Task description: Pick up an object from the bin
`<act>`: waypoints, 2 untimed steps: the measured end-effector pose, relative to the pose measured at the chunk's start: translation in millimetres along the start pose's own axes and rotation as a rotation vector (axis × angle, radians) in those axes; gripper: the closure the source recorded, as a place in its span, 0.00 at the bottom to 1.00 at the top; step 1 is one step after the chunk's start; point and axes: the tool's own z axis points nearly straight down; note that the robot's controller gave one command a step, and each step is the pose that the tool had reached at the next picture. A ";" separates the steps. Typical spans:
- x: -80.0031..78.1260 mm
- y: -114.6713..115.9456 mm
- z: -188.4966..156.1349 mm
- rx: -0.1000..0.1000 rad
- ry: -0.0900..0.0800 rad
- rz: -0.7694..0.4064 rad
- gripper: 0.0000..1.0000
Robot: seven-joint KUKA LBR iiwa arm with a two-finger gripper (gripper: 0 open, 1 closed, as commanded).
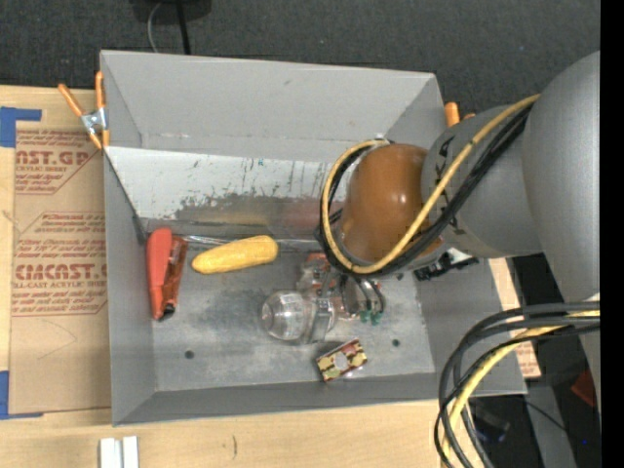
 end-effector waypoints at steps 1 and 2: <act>0.0 0.0 0.0 0.000 0.000 0.000 1.00; -3.6 1.1 -111.4 -0.001 -0.002 -0.003 1.00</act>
Offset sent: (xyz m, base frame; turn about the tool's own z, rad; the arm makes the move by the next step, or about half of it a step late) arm 0.0030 -0.0001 0.1118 -0.0022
